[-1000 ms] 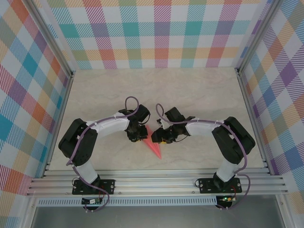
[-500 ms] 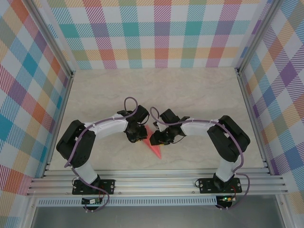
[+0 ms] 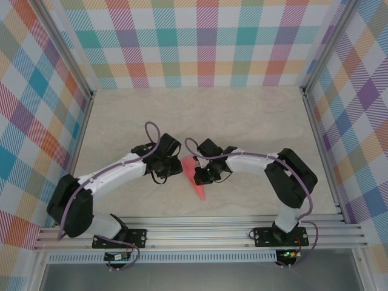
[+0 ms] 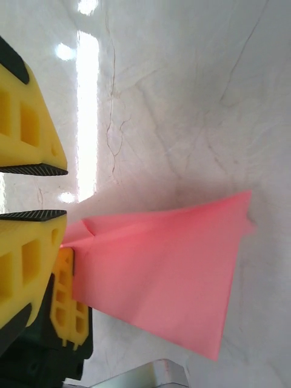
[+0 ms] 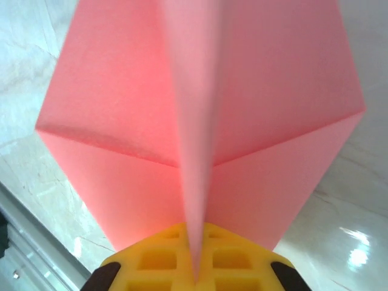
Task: Fold a paper plane with a square sheet of paper (pick it up from the middle)
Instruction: Move a paper plane to the center of the table.
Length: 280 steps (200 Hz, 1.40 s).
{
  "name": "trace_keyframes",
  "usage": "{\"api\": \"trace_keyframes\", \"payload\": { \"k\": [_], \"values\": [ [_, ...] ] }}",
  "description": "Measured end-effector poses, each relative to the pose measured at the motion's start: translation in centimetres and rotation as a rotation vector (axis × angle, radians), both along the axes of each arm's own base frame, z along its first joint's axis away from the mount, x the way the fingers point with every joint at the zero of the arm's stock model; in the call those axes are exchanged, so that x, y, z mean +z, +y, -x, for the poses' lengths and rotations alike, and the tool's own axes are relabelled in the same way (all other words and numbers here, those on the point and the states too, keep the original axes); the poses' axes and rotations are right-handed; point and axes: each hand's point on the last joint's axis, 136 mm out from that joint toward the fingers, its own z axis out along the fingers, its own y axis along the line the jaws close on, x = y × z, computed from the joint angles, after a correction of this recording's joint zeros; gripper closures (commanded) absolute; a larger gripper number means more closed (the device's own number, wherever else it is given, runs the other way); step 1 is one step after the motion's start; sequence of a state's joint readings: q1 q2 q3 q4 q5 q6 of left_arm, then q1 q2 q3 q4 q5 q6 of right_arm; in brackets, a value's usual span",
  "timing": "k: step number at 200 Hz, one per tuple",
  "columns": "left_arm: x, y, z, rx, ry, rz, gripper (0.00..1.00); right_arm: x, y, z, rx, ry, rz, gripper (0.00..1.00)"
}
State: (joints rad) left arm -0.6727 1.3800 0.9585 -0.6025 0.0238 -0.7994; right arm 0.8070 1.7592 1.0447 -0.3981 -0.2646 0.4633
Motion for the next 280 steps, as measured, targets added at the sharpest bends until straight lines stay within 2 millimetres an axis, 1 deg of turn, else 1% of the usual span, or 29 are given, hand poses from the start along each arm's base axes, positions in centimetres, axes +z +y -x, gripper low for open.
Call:
{"api": "trace_keyframes", "payload": {
  "k": [15, 28, 38, 52, 67, 86, 101, 115, 138, 158, 173, 186, 204, 228, 238, 270, 280],
  "values": [
    [2.0, 1.0, -0.2, 0.029, -0.076, 0.006, 0.72, 1.8, -0.8, -1.9, -0.055, -0.084, 0.061, 0.99],
    [3.3, 2.1, -0.5, 0.063, -0.129, 0.011, 0.71, 3.4, -1.3, -3.8, -0.112, -0.151, 0.115, 0.98],
    [3.7, 3.1, -0.5, 0.094, -0.152, 0.013, 0.71, 4.5, -1.7, -5.3, -0.158, -0.190, 0.155, 0.98],
    [3.5, 4.5, -0.5, 0.138, -0.159, 0.003, 0.71, 5.4, -1.9, -7.3, -0.212, -0.220, 0.206, 0.97],
    [2.6, 5.7, -0.3, 0.171, -0.141, -0.019, 0.71, 5.2, -1.9, -9.1, -0.252, -0.225, 0.261, 0.97],
    [1.9, 6.4, 0.1, 0.191, -0.122, -0.031, 0.71, 3.4, -2.0, -10.6, -0.284, -0.203, 0.335, 0.96],
    [1.8, 6.6, 0.3, 0.199, -0.122, -0.028, 0.70, 1.6, -2.5, -10.9, -0.302, -0.169, 0.387, 0.95],
    [2.1, 6.9, 0.3, 0.207, -0.134, -0.021, 0.70, 0.1, -3.1, -10.7, -0.308, -0.137, 0.428, 0.95],
    [2.6, 7.4, 0.3, 0.225, -0.154, -0.011, 0.70, -1.1, -3.5, -10.5, -0.315, -0.105, 0.462, 0.94],
    [2.5, 7.6, 0.3, 0.230, -0.154, -0.012, 0.70, -1.5, -3.4, -10.5, -0.318, -0.095, 0.471, 0.93],
    [2.4, 7.7, 0.4, 0.233, -0.150, -0.014, 0.70, -1.8, -3.3, -10.6, -0.319, -0.089, 0.473, 0.88],
    [2.3, 7.7, 0.4, 0.233, -0.150, -0.015, 0.69, -1.9, -3.3, -10.6, -0.325, -0.085, 0.475, 0.87],
    [2.3, 7.7, 0.4, 0.233, -0.150, -0.015, 0.68, -2.1, -3.3, -10.6, -0.337, -0.080, 0.478, 0.78],
    [2.3, 7.7, 0.4, 0.233, -0.149, -0.014, 0.68, -2.1, -3.6, -10.7, -0.346, -0.078, 0.483, 0.73],
    [2.3, 7.7, 0.4, 0.233, -0.149, -0.014, 0.68, -2.1, -3.7, -10.7, -0.350, -0.076, 0.484, 0.68],
    [2.3, 7.7, 0.4, 0.234, -0.150, -0.015, 0.68, -2.3, -3.7, -10.7, -0.359, -0.068, 0.481, 0.65],
    [2.3, 7.7, 0.4, 0.234, -0.150, -0.015, 0.68, -2.4, -3.8, -10.7, -0.363, -0.069, 0.480, 0.60]
  ]
}}
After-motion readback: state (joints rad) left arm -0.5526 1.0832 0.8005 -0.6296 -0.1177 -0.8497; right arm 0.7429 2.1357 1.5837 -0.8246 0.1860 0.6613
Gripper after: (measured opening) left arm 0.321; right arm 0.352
